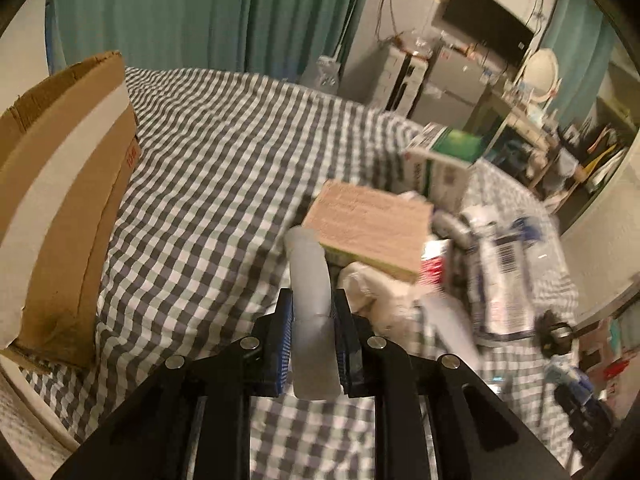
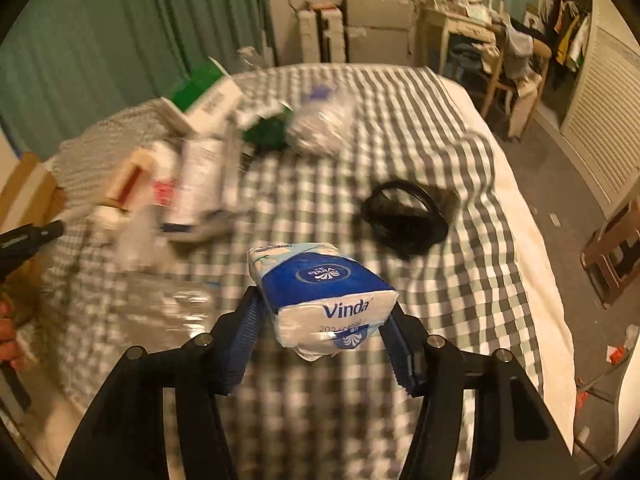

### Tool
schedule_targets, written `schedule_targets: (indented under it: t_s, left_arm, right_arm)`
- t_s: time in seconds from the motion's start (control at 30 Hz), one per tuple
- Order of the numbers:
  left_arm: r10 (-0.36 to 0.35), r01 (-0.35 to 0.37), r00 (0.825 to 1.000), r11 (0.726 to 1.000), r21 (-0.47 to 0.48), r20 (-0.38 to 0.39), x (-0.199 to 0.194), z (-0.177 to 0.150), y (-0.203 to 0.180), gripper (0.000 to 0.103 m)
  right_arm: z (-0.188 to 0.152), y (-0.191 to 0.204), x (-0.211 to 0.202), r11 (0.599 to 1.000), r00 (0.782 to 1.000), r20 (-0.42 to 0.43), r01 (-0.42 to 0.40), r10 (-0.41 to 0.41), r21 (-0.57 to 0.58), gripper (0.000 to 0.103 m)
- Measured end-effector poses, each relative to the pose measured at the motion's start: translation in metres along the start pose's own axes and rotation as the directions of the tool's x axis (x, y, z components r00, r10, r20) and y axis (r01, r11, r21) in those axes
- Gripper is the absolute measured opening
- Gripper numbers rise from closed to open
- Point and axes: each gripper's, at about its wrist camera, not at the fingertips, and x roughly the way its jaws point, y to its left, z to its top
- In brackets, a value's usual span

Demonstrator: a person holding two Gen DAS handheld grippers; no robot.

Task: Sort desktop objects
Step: 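Carry both items to the cardboard box and open both tools to drop them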

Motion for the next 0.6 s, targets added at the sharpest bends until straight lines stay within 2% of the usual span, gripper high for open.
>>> schedule_targets:
  t_s: [0.13, 0.27, 0.37, 0.43, 0.53, 0.6]
  left_arm:
    - [-0.051, 0.053, 0.997, 0.998, -0.033, 0.052, -0.023, 0.006, 0.001, 0.018]
    - [-0.026, 0.03, 0.992, 0.999, -0.03, 0.126, -0.054, 0.011, -0.002, 0.018]
    - [-0.012, 0.021, 0.977, 0.999, -0.041, 0.211, -0.086, 0.027, 0.005, 0.018]
    - [0.031, -0.017, 0.964, 0.998, -0.054, 0.262, -0.108, 0.044, 0.016, 0.018]
    - [0.101, -0.07, 0.943, 0.992, -0.108, 0.317, -0.137, 0.066, 0.047, 0.018]
    - [0.162, -0.116, 0.933, 0.981, -0.156, 0.322, -0.15, 0.077, 0.074, 0.018]
  right_arm:
    - [0.004, 0.032, -0.025, 0.997, 0.999, 0.041, -0.032, 0.035, -0.071, 0.057]
    - [0.008, 0.063, -0.043, 0.99, 0.992, 0.064, -0.1, 0.107, -0.101, 0.057]
    - [0.019, 0.097, -0.06, 0.976, 0.982, 0.089, -0.15, 0.165, -0.158, 0.057]
    - [0.031, 0.123, -0.072, 0.962, 0.973, 0.103, -0.184, 0.208, -0.203, 0.057]
    - [0.059, 0.18, -0.09, 0.916, 0.94, 0.119, -0.275, 0.32, -0.291, 0.057]
    - [0.075, 0.213, -0.097, 0.877, 0.911, 0.114, -0.339, 0.397, -0.339, 0.057]
